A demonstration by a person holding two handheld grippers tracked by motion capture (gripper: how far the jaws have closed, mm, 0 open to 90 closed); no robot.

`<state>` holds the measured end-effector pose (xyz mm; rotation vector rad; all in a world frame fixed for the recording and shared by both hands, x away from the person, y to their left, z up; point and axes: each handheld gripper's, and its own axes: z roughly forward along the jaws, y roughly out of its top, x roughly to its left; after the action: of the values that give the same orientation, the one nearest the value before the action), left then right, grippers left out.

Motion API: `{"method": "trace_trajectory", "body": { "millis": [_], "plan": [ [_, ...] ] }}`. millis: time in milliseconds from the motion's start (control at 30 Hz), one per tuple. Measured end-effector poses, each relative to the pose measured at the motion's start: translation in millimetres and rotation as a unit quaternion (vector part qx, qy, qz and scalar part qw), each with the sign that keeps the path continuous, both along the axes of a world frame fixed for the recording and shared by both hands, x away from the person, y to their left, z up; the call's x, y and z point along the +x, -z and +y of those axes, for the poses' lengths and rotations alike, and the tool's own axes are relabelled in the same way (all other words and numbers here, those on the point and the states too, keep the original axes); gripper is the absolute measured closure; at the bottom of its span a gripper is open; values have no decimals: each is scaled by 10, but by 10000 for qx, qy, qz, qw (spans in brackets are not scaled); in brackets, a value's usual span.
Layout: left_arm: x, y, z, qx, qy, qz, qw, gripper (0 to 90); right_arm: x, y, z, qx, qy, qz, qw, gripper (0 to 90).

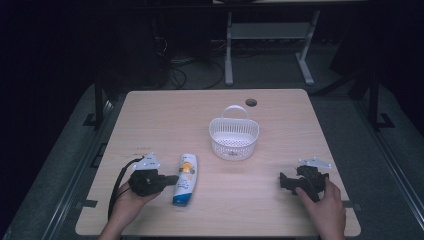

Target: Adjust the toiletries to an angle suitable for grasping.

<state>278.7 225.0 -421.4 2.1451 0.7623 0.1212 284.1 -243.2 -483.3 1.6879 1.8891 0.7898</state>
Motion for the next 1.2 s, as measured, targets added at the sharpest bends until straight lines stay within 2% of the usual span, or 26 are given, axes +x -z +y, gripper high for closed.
{"method": "trace_trajectory", "body": {
  "millis": [33, 267, 367, 400, 533, 667, 767, 1200],
  "plan": [
    [-14, 7, -72, -12, 110, 33, 9999, 900, 0, 0, 0, -1, -2, -1, 10000, 0],
    [-38, 49, -271, -1, 389, 128, 9992, 898, 0, 0, 0, -2, -2, -1, 10000, 0],
    [-57, 86, -350, 75, 499, 176, 9986, 895, 0, 0, 0, -1, -1, 0, 10000, 0],
    [-63, 108, -393, 175, 585, 176, 9980, 895, 0, 0, 0, -1, -2, -1, 10000, 0],
    [-67, 145, -445, 276, 664, 207, 9972, 895, 0, 0, 0, -1, -2, 0, 10000, 0],
    [-52, 199, -468, 420, 663, 255, 9966, 895, 0, 0, 0, -1, -2, -1, 10000, 0],
    [-38, 222, -456, 414, 677, 331, 9963, 897, 0, 0, 0, 0, -1, 0, 10000, 0],
    [-32, 244, -403, 507, 600, 385, 9962, 898, 0, 0, 0, 0, -1, 0, 10000, 0]
  ]
}}
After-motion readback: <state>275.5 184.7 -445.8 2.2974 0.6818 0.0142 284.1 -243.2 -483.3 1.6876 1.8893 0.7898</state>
